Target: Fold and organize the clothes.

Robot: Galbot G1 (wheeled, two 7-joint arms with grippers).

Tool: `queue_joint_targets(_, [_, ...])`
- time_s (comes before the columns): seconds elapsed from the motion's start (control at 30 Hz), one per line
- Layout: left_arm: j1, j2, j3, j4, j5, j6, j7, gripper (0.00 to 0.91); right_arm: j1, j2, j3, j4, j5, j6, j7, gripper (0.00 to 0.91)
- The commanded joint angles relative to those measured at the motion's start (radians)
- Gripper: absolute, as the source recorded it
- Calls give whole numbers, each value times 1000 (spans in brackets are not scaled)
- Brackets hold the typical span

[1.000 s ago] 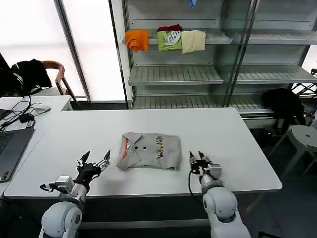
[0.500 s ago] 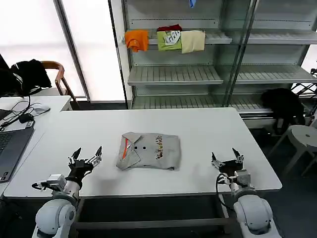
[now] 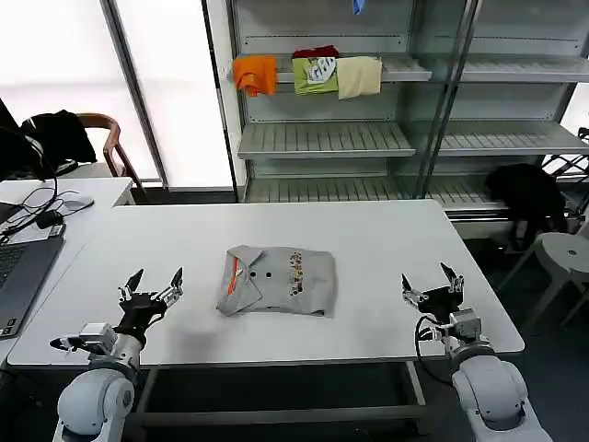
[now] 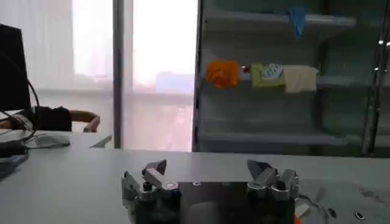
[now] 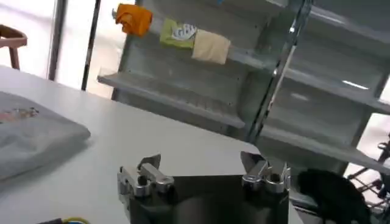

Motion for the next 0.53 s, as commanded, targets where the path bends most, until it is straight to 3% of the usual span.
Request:
queue_joint_targets(0.03, [-23,74,33,69,-6,-82,84,907,-10,121,60,-113,-96,103,-55,907])
queue_joint_targets(0.17, [-47,115,60,121,-52,-95,73,907,-26,164,97,-103,-109,112,-78,907])
queue_joint_targets(0.3, [-53,156,77,183,-89,-170,73,907,-27,182,122,-69,-116,109,-95,907])
queue_joint_targets(0.53, [-55,130,78,172,-100,-147,36,907,-17,169,116,-44,-100,61,-82,907])
